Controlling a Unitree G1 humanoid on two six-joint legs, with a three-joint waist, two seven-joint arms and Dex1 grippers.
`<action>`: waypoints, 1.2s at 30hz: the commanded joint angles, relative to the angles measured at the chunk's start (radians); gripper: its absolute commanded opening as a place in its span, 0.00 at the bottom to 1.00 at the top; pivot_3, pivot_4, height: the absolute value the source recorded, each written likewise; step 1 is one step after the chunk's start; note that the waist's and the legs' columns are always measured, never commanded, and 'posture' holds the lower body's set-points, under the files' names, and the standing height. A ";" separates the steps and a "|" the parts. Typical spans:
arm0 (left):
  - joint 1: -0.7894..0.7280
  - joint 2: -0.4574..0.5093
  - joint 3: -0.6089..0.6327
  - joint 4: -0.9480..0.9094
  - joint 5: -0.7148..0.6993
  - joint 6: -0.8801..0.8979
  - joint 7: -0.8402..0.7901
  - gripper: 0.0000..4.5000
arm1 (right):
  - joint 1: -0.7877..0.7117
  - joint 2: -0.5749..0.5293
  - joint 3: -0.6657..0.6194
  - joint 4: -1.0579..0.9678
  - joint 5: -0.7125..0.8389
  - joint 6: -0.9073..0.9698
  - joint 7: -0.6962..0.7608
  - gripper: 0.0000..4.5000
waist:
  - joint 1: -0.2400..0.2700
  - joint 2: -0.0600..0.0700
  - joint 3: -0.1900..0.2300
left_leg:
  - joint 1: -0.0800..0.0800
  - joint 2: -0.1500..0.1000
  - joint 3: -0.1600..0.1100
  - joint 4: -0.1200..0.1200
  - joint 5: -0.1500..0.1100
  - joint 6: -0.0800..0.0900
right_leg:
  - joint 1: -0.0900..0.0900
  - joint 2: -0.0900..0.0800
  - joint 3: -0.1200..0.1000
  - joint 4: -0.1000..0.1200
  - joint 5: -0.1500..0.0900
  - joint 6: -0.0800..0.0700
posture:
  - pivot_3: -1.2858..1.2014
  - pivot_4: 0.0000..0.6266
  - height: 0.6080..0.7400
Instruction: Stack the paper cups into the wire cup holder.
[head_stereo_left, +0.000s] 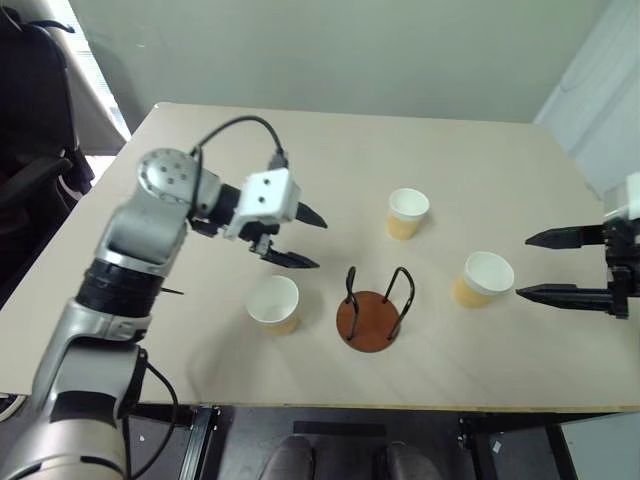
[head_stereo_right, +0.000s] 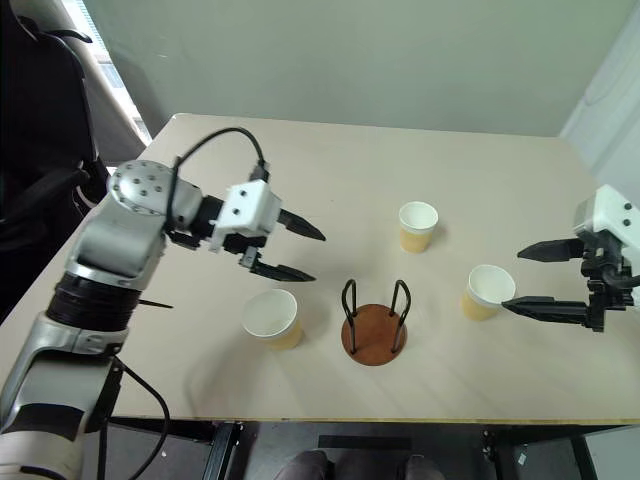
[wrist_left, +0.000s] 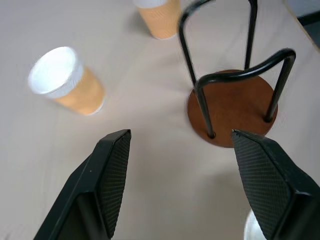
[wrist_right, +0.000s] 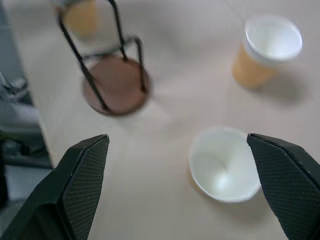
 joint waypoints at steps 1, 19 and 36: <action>-0.003 0.105 0.117 -0.115 -0.123 0.154 -0.040 0.76 | -0.047 0.005 0.084 0.006 -0.057 -0.058 -0.009 1.00 | -0.003 0.000 0.000 | 0.000 0.000 0.000 -0.001 0.000 0.000 | 0.000 0.000 0.000 0.000 0.000 0.000 | 0.52 0.24 1.00; 0.504 0.346 0.691 -0.531 -0.585 0.648 0.232 0.76 | -0.288 0.212 0.482 0.215 -0.348 -0.184 -0.018 1.00 | -0.015 0.001 -0.001 | 0.006 0.002 0.002 -0.002 0.000 -0.001 | 0.000 0.000 0.001 0.000 -0.001 -0.002 | 0.52 0.24 1.00; 0.699 0.451 0.713 -0.505 -0.555 0.569 0.198 0.77 | -0.307 0.260 0.504 0.233 -0.415 -0.219 0.013 0.20 | -0.014 0.001 -0.001 | 0.007 0.002 0.003 -0.004 -0.002 -0.003 | -0.001 0.001 0.002 0.001 -0.002 -0.007 | 0.52 0.24 1.00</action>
